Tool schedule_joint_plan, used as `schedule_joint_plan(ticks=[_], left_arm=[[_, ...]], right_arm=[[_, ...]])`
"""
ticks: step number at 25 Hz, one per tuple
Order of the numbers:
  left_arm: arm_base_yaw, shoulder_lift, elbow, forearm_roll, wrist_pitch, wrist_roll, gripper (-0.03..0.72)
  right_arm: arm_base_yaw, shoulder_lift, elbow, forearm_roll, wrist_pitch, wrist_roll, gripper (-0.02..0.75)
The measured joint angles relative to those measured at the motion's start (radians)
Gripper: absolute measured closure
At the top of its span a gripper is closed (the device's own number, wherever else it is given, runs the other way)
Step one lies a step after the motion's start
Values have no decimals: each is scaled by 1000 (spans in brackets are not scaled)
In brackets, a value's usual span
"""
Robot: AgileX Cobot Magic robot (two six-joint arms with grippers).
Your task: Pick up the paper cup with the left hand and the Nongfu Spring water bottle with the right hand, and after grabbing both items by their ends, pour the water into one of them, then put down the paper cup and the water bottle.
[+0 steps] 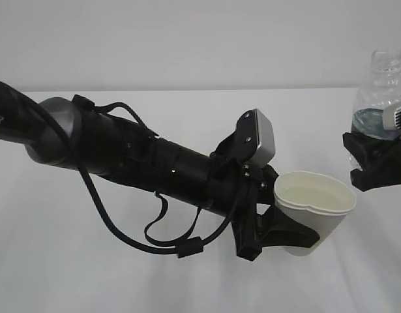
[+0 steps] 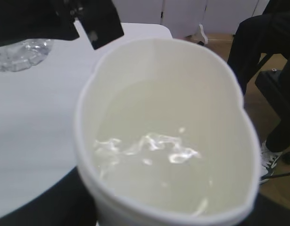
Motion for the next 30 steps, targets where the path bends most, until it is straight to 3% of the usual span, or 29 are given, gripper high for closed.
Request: schedule_joint_plan(ticks=[8, 30], left_arm=[[0, 0, 0, -20, 9, 0, 284], [0, 0, 0, -70, 24, 55, 287]], right_arm=[[0, 138, 115, 192, -414, -10, 330], [-2, 232, 119, 214, -451, 135, 330]])
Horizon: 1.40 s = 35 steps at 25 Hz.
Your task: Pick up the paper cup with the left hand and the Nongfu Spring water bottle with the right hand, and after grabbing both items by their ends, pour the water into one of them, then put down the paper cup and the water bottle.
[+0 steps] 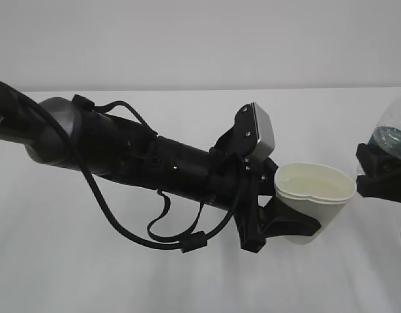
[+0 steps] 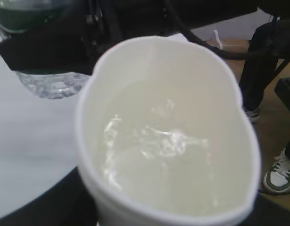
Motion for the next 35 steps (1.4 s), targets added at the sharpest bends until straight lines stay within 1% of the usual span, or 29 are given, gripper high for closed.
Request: schedule_joint_plan(ticks=[10, 17, 25, 35], left_arm=[[0, 0, 0, -24, 0, 47, 288], [0, 0, 0, -37, 0, 65, 288], [0, 0, 0, -37, 0, 66, 288], [0, 0, 0, -39, 0, 67, 288]], right_arm=[[0, 115, -36, -72, 0, 0, 330], [0, 197, -96, -76, 0, 2, 330], [0, 288, -185, -76, 0, 2, 330], [0, 375, -257, -74, -2, 4, 330]])
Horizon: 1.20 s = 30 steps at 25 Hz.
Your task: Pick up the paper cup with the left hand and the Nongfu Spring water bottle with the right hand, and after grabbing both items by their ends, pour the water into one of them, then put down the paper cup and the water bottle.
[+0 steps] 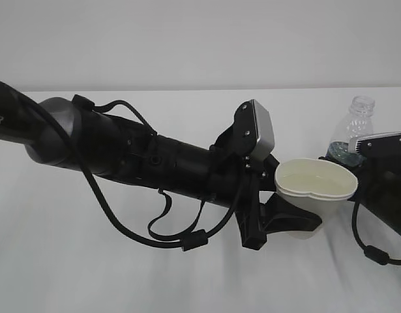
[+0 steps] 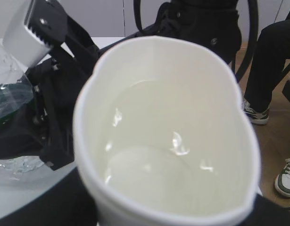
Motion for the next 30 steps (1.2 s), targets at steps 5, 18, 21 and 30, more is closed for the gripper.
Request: schedule_joint_plan(ticks=[5, 18, 21, 30], left_arm=[[0, 0, 0, 0, 0, 0, 288], [0, 0, 0, 0, 0, 0, 288], [0, 0, 0, 0, 0, 0, 288], [0, 0, 0, 0, 0, 0, 289]], right_arm=[[0, 8, -26, 4, 0, 4, 330], [0, 17, -69, 50, -2, 8, 333], [0, 17, -69, 50, -2, 8, 336], [0, 17, -69, 50, -2, 8, 339]])
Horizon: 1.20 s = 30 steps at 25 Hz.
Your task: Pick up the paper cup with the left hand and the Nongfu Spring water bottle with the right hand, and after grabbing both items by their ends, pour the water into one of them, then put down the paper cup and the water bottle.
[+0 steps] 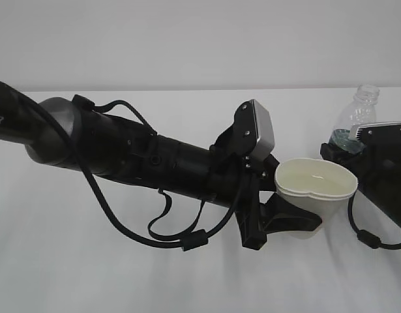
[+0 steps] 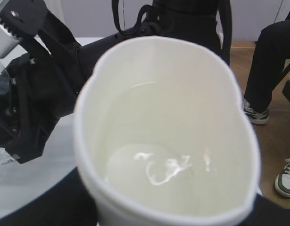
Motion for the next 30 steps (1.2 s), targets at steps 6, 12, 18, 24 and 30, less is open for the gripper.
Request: schedule_joint_plan(ticks=[6, 12, 18, 24, 30], left_arm=[[0, 0, 0, 0, 0, 0, 289], [0, 0, 0, 0, 0, 0, 291], [0, 0, 0, 0, 0, 0, 291], [0, 0, 0, 0, 0, 0, 291], [0, 0, 0, 0, 0, 0, 291]], right_arm=[[0, 0, 0, 0, 0, 0, 339], [0, 0, 12, 0, 0, 2, 339], [0, 0, 26, -2, 0, 5, 339], [0, 0, 26, -4, 11, 6, 339], [0, 0, 26, -4, 12, 8, 339]])
